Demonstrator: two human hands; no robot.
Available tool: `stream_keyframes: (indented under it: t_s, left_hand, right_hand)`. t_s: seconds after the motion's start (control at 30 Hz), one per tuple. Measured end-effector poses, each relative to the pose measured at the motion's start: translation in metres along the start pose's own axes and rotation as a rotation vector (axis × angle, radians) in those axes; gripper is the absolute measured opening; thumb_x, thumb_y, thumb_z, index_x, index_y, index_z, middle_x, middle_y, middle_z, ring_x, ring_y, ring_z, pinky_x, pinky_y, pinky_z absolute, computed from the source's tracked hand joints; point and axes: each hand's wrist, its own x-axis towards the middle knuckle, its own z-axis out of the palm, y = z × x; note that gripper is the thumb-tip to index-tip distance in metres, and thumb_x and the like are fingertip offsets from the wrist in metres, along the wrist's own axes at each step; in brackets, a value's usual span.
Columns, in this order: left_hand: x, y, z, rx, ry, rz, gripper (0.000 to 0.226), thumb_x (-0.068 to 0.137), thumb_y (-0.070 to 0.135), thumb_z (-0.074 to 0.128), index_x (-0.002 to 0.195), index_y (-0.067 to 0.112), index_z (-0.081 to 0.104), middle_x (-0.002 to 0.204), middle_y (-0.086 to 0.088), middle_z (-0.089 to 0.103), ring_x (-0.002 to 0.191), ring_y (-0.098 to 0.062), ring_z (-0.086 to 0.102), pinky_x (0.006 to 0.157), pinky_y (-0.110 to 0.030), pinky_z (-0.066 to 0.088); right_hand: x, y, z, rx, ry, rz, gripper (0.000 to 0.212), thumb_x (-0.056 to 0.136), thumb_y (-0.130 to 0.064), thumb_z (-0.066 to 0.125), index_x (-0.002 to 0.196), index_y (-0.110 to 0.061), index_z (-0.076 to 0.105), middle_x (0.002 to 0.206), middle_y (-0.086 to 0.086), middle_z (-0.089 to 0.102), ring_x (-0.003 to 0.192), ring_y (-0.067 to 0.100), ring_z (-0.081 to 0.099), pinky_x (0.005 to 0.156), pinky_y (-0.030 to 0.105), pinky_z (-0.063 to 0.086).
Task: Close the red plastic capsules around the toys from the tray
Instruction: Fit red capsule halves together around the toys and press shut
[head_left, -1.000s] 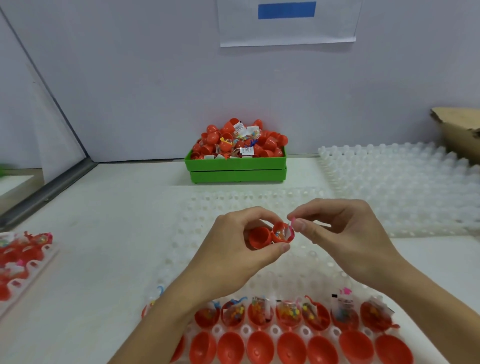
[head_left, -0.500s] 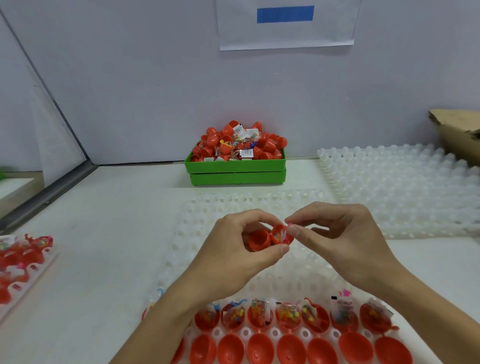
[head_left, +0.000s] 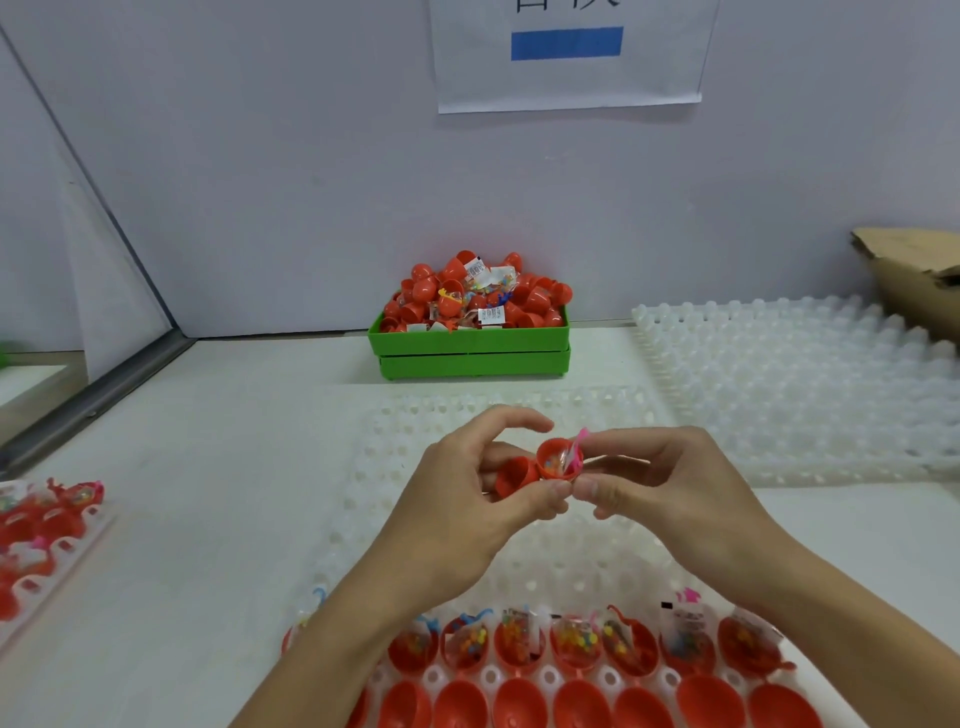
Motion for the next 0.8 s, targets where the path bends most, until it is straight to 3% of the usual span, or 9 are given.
stream_keyframes:
  t_s: [0.17, 0.27, 0.37, 0.5, 0.6, 0.8]
  left_hand:
    - [0.000, 0.002, -0.002, -0.050, 0.021, -0.006, 0.053, 0.065, 0.036, 0.084, 0.111, 0.041, 0.057, 0.094, 0.003, 0.075, 0.084, -0.020, 0.073, 0.077, -0.030, 0.059]
    - [0.002, 0.003, -0.004, -0.124, 0.111, 0.001, 0.051, 0.059, 0.029, 0.085, 0.104, 0.030, 0.063, 0.089, 0.001, 0.074, 0.081, -0.015, 0.073, 0.069, -0.020, 0.056]
    - [0.005, 0.003, -0.007, -0.175, 0.197, 0.028, 0.047, 0.056, 0.022, 0.085, 0.098, 0.021, 0.065, 0.083, -0.001, 0.074, 0.075, -0.015, 0.073, 0.067, -0.019, 0.055]
    - [0.006, 0.002, -0.006, -0.176, 0.175, 0.063, 0.034, 0.063, 0.018, 0.081, 0.094, 0.016, 0.071, 0.085, -0.006, 0.074, 0.076, -0.018, 0.071, 0.069, -0.023, 0.056]
    - [0.004, 0.002, -0.003, -0.161, 0.118, 0.061, 0.027, 0.074, 0.009, 0.080, 0.098, 0.018, 0.072, 0.088, -0.005, 0.074, 0.079, -0.019, 0.071, 0.070, -0.025, 0.057]
    - [0.004, 0.001, -0.001, -0.177, 0.105, 0.039, 0.023, 0.081, 0.003, 0.076, 0.098, 0.016, 0.069, 0.091, -0.002, 0.076, 0.083, -0.021, 0.073, 0.071, -0.025, 0.058]
  right_hand:
    - [0.000, -0.004, -0.006, 0.041, 0.027, 0.009, 0.024, 0.067, -0.024, 0.079, 0.090, -0.015, 0.081, 0.093, 0.001, 0.078, 0.084, 0.012, 0.074, 0.064, 0.014, 0.051]
    - [0.000, -0.009, -0.008, 0.063, -0.006, -0.009, 0.021, 0.069, -0.021, 0.078, 0.089, -0.012, 0.080, 0.093, 0.002, 0.078, 0.087, 0.014, 0.075, 0.066, 0.012, 0.052]
    - [0.000, -0.010, -0.012, 0.049, -0.002, -0.010, 0.024, 0.065, -0.022, 0.080, 0.086, -0.011, 0.078, 0.087, 0.009, 0.078, 0.082, 0.021, 0.075, 0.069, 0.017, 0.055]
    - [0.001, -0.007, -0.013, 0.013, 0.015, -0.024, 0.032, 0.063, -0.019, 0.081, 0.091, -0.006, 0.074, 0.085, 0.010, 0.077, 0.080, 0.025, 0.074, 0.072, 0.023, 0.059]
    - [-0.001, -0.009, -0.012, -0.011, -0.011, -0.046, 0.034, 0.067, -0.020, 0.081, 0.100, -0.018, 0.070, 0.086, 0.009, 0.077, 0.081, 0.030, 0.074, 0.073, 0.029, 0.059]
    - [-0.002, -0.010, -0.011, -0.096, -0.004, -0.147, 0.019, 0.075, -0.018, 0.078, 0.092, -0.026, 0.074, 0.083, 0.006, 0.076, 0.076, 0.031, 0.072, 0.071, 0.041, 0.058]
